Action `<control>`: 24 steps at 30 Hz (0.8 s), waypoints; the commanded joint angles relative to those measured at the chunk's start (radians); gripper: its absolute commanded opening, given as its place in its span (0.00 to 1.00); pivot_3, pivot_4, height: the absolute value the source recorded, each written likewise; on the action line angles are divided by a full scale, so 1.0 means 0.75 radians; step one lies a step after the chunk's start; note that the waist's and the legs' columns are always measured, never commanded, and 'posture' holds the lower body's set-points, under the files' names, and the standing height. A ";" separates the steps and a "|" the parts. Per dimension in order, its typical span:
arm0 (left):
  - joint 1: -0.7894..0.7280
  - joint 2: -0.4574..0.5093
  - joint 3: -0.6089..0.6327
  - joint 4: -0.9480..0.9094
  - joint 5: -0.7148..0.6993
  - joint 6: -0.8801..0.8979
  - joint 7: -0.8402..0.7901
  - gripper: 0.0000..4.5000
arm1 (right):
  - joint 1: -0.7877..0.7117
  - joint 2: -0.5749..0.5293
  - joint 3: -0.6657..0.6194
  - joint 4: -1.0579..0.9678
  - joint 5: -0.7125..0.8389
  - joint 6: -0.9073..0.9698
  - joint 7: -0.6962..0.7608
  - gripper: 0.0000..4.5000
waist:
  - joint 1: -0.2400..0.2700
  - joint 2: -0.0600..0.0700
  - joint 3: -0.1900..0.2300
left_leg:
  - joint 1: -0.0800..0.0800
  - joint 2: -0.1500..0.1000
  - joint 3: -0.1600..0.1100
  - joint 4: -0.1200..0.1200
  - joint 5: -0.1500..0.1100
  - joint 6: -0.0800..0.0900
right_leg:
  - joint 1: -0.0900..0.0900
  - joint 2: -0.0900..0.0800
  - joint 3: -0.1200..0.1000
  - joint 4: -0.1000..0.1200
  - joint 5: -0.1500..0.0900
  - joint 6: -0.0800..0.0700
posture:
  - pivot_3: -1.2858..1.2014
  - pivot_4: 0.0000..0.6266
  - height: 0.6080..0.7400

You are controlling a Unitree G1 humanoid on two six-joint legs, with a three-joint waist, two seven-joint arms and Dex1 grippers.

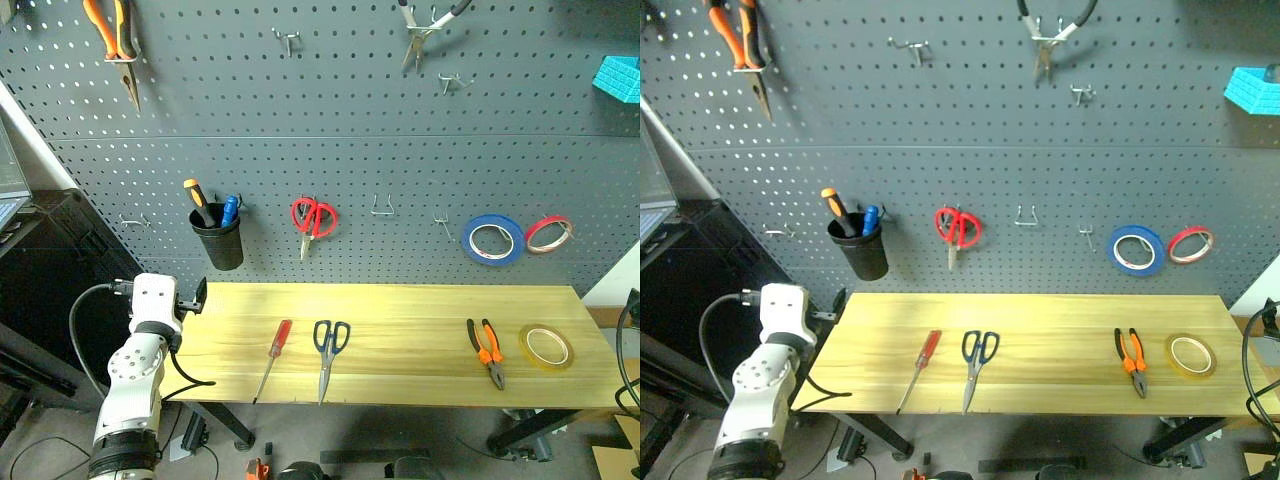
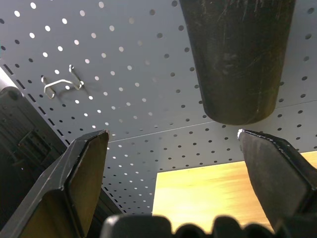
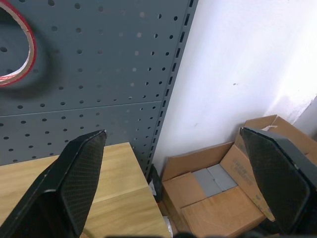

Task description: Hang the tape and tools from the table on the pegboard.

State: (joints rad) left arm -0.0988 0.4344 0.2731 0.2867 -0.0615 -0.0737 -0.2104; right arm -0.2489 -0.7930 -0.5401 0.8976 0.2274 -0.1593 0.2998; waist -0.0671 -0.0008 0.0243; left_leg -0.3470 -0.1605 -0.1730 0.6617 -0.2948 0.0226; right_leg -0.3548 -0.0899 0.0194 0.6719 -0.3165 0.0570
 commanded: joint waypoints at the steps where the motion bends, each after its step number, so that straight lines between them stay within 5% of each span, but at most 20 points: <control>1: -0.026 0.009 -0.001 -0.017 -0.001 -0.052 -0.006 0.99 | -0.030 -0.036 -0.020 -0.020 0.020 -0.026 0.001 1.00 | -0.001 0.000 0.000 | 0.000 0.000 0.000 0.000 0.000 0.000 | 0.000 0.000 0.000 0.000 0.000 0.000 | 0.46 0.00 1.00; 15: 0.033 -0.003 0.013 -0.067 -0.013 0.043 0.022 0.99 | 0.042 0.021 0.050 -0.162 0.023 0.017 0.125 1.00 | -0.023 0.000 0.000 | 0.000 0.000 0.000 0.000 0.000 0.000 | 0.001 0.000 0.000 0.000 0.000 0.000 | 0.46 0.00 1.00; 24: 0.164 -0.066 -0.142 -0.385 -0.045 0.284 -0.117 0.99 | 0.302 0.194 0.168 -0.771 0.112 0.334 0.244 1.00 | -0.026 0.001 0.001 | -0.001 0.001 0.000 0.001 -0.002 0.002 | 0.000 0.000 -0.001 0.000 0.000 0.001 | 0.44 0.04 1.00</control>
State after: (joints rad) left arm 0.0265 0.3715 0.1969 0.0737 -0.1004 0.1363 -0.2671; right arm -0.0219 -0.6411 -0.4062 0.4286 0.2752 0.0509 0.4708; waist -0.0864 0.0002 0.0250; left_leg -0.3478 -0.1599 -0.1730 0.6622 -0.2970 0.0257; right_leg -0.3548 -0.0899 0.0191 0.6718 -0.3167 0.0574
